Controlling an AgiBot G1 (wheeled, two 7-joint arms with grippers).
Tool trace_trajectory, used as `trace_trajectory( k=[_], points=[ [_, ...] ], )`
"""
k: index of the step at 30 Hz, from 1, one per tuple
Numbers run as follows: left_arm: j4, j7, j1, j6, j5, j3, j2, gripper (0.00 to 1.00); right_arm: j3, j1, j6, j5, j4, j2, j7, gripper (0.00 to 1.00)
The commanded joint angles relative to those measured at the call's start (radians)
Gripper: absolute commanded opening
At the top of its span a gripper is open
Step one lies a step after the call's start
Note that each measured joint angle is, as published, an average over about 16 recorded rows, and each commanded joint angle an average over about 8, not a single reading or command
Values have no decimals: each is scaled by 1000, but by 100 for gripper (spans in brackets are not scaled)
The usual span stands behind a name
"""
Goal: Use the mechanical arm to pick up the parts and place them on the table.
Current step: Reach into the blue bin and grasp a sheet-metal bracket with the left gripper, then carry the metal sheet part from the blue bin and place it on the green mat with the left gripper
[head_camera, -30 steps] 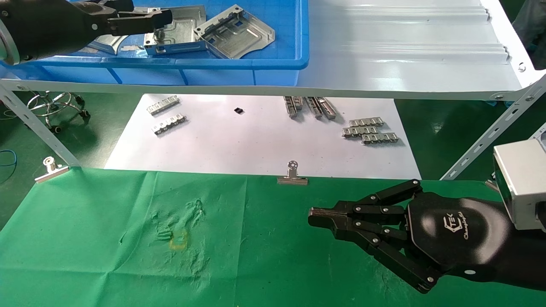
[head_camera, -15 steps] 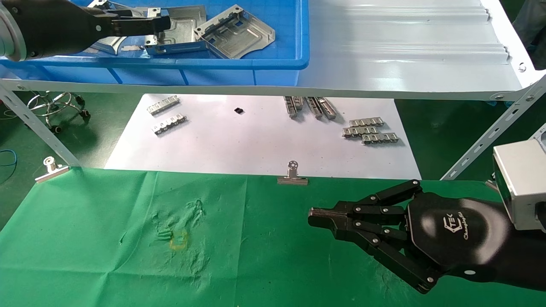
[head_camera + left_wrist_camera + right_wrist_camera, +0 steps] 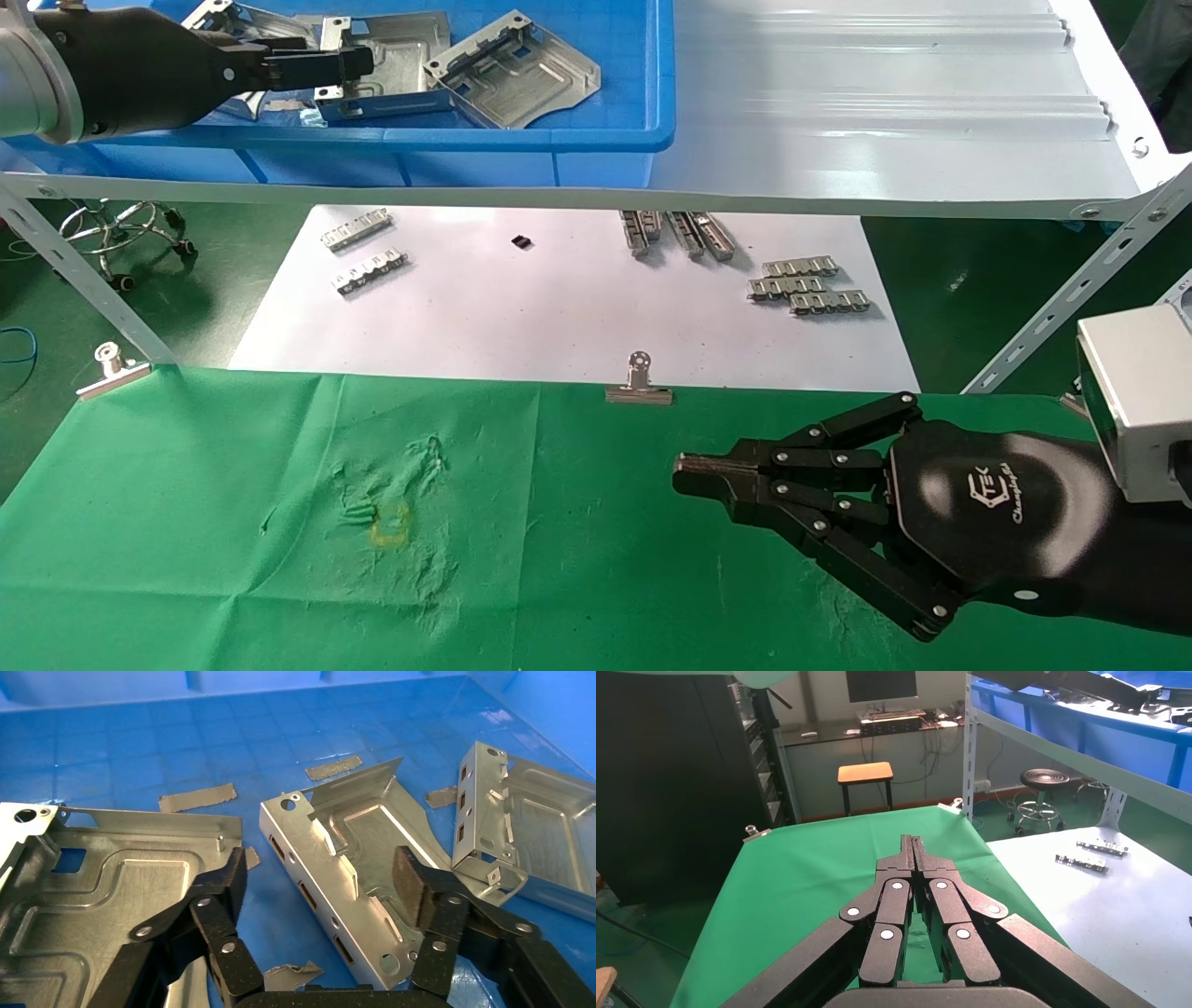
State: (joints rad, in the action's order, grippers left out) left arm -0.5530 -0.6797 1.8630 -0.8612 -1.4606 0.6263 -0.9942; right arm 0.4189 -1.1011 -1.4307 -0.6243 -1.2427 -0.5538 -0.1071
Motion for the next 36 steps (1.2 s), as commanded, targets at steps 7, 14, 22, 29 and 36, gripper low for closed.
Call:
trace_trajectory(
  k=[7, 14, 22, 29, 36],
  points=[
    [27, 21, 8, 0, 2, -2, -6, 0, 0, 0, 0, 0, 0, 0, 0, 0],
    [47, 36, 16, -3, 5, -5, -11, 0, 0, 0, 0, 0, 0, 0, 0, 0],
    [64, 52, 25, 5, 8, -9, -15, 0, 0, 0, 0, 0, 0, 0, 0, 0],
    [64, 82, 26, 24, 29, -27, -19, 0, 0, 0, 0, 0, 0, 0, 0, 0],
    [-3, 165, -1, 4, 106, -80, 12, 0, 0, 0, 0, 0, 0, 0, 0, 0]
  ],
)
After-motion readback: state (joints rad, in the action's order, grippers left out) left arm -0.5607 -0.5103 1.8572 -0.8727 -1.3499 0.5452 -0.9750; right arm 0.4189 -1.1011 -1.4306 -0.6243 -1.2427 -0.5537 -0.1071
